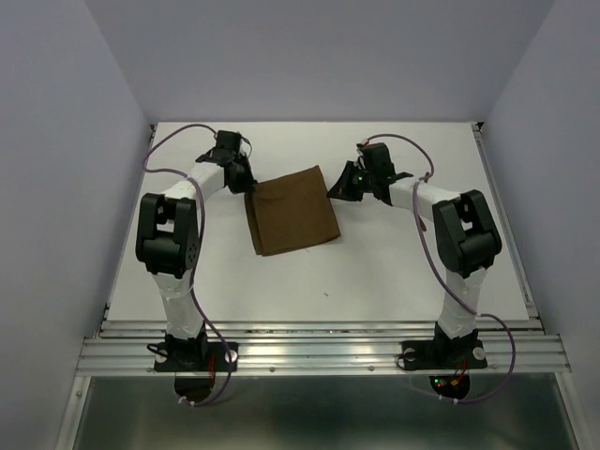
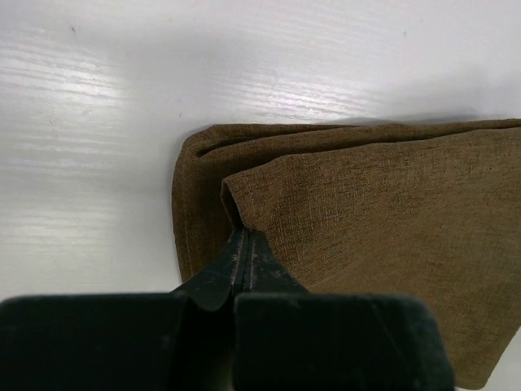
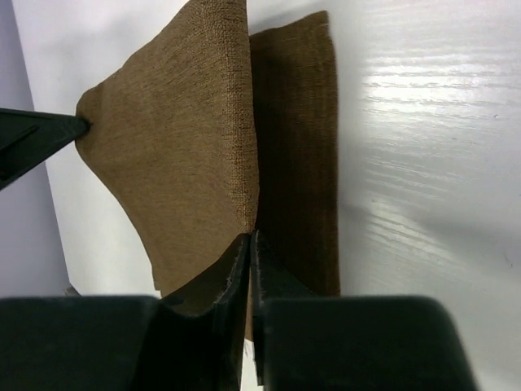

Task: Fold the napkin into a case and place the utensils inside
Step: Smooth out the lower triangle-folded napkin at the center of the board.

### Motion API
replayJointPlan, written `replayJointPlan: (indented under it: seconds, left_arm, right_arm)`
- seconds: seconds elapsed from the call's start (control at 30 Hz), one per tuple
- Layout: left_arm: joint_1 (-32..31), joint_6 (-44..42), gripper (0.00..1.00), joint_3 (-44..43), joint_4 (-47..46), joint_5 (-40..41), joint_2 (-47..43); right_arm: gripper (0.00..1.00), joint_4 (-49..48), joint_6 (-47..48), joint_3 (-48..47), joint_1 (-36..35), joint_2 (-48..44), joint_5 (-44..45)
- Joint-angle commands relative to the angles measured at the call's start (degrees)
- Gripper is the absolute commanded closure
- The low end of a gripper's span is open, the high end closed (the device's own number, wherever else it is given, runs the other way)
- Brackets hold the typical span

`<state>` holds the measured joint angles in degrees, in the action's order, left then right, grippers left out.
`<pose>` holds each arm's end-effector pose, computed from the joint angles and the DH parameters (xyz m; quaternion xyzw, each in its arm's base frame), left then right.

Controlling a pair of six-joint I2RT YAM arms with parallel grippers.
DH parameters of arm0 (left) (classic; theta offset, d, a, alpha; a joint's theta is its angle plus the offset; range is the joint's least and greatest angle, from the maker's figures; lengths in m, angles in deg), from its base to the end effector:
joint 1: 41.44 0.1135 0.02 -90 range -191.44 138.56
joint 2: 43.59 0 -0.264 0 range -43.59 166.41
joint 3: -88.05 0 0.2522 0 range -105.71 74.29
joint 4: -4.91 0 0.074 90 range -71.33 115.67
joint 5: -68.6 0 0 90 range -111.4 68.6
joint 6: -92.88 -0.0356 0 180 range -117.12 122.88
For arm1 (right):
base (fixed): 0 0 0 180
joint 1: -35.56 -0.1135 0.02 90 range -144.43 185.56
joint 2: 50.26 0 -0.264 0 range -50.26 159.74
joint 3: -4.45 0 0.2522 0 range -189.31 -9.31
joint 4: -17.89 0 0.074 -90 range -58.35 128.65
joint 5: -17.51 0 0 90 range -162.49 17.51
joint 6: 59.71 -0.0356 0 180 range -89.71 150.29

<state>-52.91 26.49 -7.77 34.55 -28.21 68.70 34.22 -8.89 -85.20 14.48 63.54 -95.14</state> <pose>0.4282 -0.0912 0.2075 -0.0758 0.9231 -0.1650 0.3391 0.4037 0.1703 0.1825 0.0588 0.8922 0.3604 0.2657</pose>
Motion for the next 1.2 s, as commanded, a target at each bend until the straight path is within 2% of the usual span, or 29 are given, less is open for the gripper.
replayJointPlan:
  seconds: [0.0, 0.03, 0.07, 0.1, 0.2, 0.37, 0.4, 0.43, 0.47, 0.57, 0.73, 0.83, 0.87, 0.93, 0.97, 1.0, 1.1, 1.17]
  left_arm:
    - [-0.14, -1.91, 1.00, -4.33, 2.84, 1.18, -3.66]
    - [-0.14, -1.82, 1.00, -4.51, 3.10, 1.27, -3.14]
    - [-0.14, -1.82, 1.00, -4.25, 3.11, 1.45, -2.78]
    - [-0.05, -1.73, 1.00, -3.90, 3.02, 1.88, -2.17]
    - [0.04, -1.38, 1.00, -1.97, 0.91, 1.71, -0.85]
    - [0.13, -0.15, 1.00, -2.05, -0.41, 1.01, 1.70]
    - [0.21, 0.11, 0.96, -2.05, -0.32, 1.62, 1.79]
    - [0.21, 0.29, 0.89, -2.22, -0.15, 1.97, 1.70]
    - [0.13, 0.20, 0.73, -2.57, 0.46, 2.32, 1.53]
    - [0.13, 0.38, 0.43, -2.75, 1.96, 4.61, -0.22]
    - [0.13, 1.52, 0.42, -1.44, 2.58, 9.96, -6.28]
    - [-0.22, 2.31, 0.46, 0.49, 1.44, 9.45, -9.45]
    - [-0.49, 2.40, 0.62, 0.93, 0.91, 9.18, -9.98]
    - [-1.19, 2.40, 0.81, 1.90, -0.23, 7.17, -10.86]
    - [-1.45, 2.23, 0.94, 2.25, -0.76, 4.72, -10.95]
    - [-1.72, 2.14, 1.00, 2.95, -1.28, 3.22, -10.69]
    - [-1.98, 2.75, 1.00, 4.36, -4.18, -2.93, -8.50]
    - [-2.16, 2.75, 1.00, 4.63, -5.50, -2.95, -6.74]
  right_arm:
    - [0.83, 0.15, 1.30, -0.30, -0.89, -2.36, -0.72]
    - [0.76, 0.59, 1.47, -0.56, -0.89, -1.92, -0.72]
    - [0.63, 0.60, 1.47, -0.39, -0.89, -1.65, -0.64]
    - [0.56, 0.60, 1.47, -0.22, -0.89, -1.30, -0.64]
    - [0.42, 0.60, 1.30, 0.84, -0.89, -0.69, -0.37]
    - [0.41, 0.86, 1.56, 2.33, -0.89, -1.03, 0.33]
    - [0.41, 1.12, 1.74, 2.51, -0.89, -1.38, 0.59]
    - [0.41, 1.56, 2.09, 2.60, -0.89, -1.56, 0.86]
    - [0.41, 1.74, 2.26, 2.60, -0.89, -2.08, 1.47]
    - [0.41, 2.79, 3.14, 2.51, -0.89, -2.79, 2.44]
    - [0.46, 5.77, 4.98, 0.50, -2.03, -3.93, 4.63]
    - [0.55, 7.53, 6.65, -1.00, -4.23, -4.64, 7.09]
    - [0.59, 8.41, 6.92, -1.70, -5.45, -4.72, 7.88]
    - [0.72, 8.94, 6.92, -1.80, -5.99, -4.73, 7.72]
    - [0.76, 8.95, 6.75, -1.71, -6.51, -4.55, 7.63]
    - [0.83, 8.95, 6.40, -0.93, -6.52, -4.64, 6.93]
    - [0.89, 8.86, 5.08, 1.71, -6.52, -5.16, 6.66]
    - [0.90, 8.33, 4.82, 3.55, -6.52, -6.48, 6.39]
